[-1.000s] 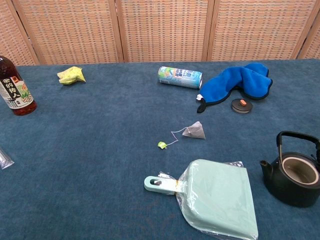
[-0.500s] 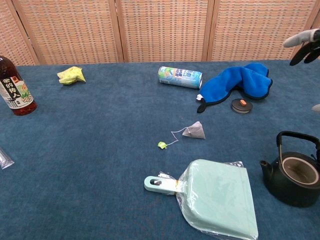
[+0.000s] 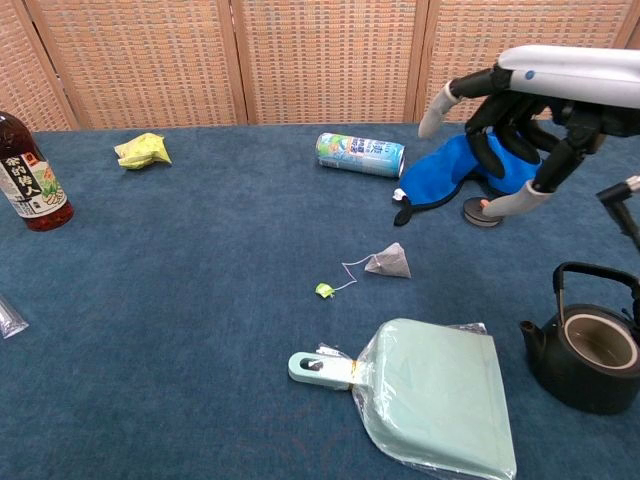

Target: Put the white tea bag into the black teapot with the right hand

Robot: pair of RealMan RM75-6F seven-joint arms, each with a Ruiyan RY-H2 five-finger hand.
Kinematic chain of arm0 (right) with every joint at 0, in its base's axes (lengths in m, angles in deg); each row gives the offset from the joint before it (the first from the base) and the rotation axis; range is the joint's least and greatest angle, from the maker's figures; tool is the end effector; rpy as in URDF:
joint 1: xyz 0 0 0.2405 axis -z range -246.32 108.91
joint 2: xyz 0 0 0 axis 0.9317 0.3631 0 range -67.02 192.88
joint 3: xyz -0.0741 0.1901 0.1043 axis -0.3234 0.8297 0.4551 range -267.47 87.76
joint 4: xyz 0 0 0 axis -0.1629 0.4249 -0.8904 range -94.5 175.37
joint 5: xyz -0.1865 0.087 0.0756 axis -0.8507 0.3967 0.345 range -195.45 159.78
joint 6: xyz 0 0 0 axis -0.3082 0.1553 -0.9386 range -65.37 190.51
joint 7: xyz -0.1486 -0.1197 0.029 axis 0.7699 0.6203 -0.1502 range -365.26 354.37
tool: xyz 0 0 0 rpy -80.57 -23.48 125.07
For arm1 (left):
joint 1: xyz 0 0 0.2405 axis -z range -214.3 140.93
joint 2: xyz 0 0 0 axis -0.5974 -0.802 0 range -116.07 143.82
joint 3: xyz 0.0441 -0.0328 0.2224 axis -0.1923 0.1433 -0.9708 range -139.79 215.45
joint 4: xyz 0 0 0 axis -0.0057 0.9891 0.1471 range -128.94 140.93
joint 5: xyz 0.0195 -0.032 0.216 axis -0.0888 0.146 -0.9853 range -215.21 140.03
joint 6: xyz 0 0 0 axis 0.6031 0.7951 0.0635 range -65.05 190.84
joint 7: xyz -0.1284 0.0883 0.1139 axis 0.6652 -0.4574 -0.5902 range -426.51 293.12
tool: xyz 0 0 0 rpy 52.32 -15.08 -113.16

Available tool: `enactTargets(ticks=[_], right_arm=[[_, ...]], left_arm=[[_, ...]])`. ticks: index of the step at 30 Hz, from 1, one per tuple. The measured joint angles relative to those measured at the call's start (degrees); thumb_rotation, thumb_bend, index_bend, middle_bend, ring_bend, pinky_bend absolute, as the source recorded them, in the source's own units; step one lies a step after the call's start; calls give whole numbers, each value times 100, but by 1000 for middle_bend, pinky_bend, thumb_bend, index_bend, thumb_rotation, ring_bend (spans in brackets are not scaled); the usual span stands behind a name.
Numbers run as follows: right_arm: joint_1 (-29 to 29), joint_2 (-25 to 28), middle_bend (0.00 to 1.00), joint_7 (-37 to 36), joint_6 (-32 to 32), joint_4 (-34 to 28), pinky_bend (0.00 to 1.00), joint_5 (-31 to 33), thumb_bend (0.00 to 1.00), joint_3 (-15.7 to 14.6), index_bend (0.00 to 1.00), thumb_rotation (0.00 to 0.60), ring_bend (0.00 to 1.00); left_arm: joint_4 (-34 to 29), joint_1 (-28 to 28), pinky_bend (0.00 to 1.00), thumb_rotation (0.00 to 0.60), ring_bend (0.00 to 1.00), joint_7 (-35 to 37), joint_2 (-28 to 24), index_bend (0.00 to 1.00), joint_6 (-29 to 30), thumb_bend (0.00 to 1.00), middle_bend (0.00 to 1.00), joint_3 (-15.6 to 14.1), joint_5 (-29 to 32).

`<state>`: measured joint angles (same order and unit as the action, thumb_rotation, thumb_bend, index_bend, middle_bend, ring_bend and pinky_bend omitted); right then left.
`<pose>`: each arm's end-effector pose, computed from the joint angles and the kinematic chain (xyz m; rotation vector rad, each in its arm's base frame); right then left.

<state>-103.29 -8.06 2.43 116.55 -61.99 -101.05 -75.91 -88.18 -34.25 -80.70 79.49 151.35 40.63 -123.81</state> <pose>-0.0819 -0.3355 0.0312 1.9737 -0.8700 1.1569 -0.2853 0.2156 0.1377 -1.3915 -0.7473 -0.7666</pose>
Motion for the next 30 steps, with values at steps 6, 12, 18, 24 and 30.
enactTargets(ticks=[6,12,18,24,30], right_arm=[[-608,-417,862,166,-619,293,930,557,326,141,429,600,898],[-1056,-840,900,503,-896,608,984,1008,352,186,447,596,950],[-1300,-1217,924,886,-928,899,1000,1298,426,98,472,584,971],[-1419,-1523,939,1191,-773,1150,1000,1498,450,-11,491,581,982],[-1517,-1796,940,1537,-700,1423,1000,1724,457,-144,495,582,984]], left_arm=[[-2,38,0,600,0,-46,-10,0,-65,377,0,36,95],[-1,63,0,600,0,-57,-6,0,-84,376,0,58,132],[12,83,0,600,0,-48,-2,0,-108,377,0,63,157],[38,86,0,600,0,-29,3,0,-124,376,0,58,188],[80,90,0,600,0,7,26,0,-153,376,0,46,219]])
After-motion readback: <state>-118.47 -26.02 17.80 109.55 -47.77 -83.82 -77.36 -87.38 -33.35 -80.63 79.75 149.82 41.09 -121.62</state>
